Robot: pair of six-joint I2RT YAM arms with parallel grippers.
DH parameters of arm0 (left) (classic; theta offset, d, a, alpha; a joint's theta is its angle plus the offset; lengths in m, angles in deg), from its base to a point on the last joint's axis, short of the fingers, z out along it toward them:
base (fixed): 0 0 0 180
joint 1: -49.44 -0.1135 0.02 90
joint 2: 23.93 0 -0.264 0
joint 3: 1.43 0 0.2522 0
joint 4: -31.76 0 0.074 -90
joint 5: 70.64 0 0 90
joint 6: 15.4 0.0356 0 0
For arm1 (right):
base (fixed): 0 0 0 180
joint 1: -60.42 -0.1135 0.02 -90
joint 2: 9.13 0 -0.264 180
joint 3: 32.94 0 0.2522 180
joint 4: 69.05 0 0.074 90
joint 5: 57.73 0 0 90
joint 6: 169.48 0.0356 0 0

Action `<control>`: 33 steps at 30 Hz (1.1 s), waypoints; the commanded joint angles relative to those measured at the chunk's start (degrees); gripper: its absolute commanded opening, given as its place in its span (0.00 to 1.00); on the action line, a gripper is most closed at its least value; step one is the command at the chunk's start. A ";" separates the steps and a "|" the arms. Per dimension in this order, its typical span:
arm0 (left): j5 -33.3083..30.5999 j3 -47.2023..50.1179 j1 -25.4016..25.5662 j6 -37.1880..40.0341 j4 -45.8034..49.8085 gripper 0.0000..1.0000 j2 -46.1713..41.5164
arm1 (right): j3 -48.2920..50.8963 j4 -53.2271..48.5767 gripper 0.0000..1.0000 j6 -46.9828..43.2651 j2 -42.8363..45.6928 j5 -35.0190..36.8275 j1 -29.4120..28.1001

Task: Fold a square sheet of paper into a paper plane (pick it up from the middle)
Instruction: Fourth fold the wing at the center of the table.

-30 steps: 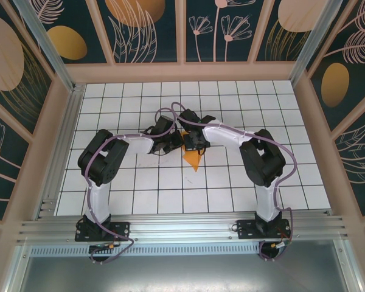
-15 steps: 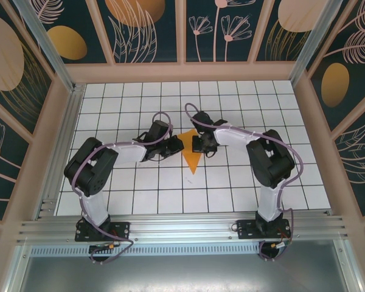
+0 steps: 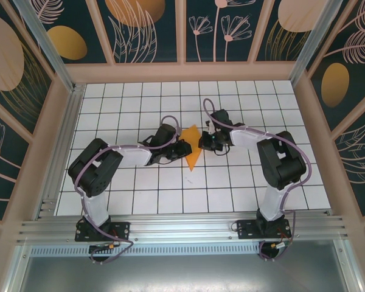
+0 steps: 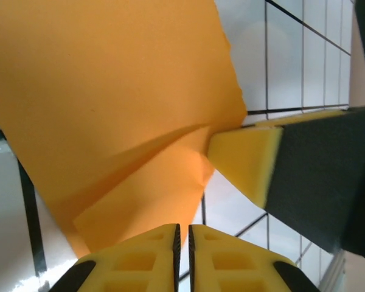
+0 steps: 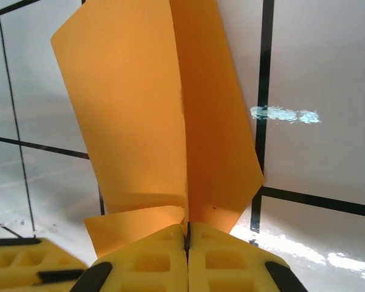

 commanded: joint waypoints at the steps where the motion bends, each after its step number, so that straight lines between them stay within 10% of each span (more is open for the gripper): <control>1: -2.66 -3.21 0.11 1.22 3.40 0.13 2.93 | 1.47 3.40 0.09 1.36 0.83 -3.63 1.37; 11: -7.27 -5.05 0.10 2.09 8.33 0.08 6.14 | 5.20 7.62 0.32 -1.78 -0.57 -10.55 2.08; 33: -7.75 -5.95 0.08 2.45 10.03 0.08 7.26 | 7.53 14.81 0.23 3.21 -4.90 -14.63 1.06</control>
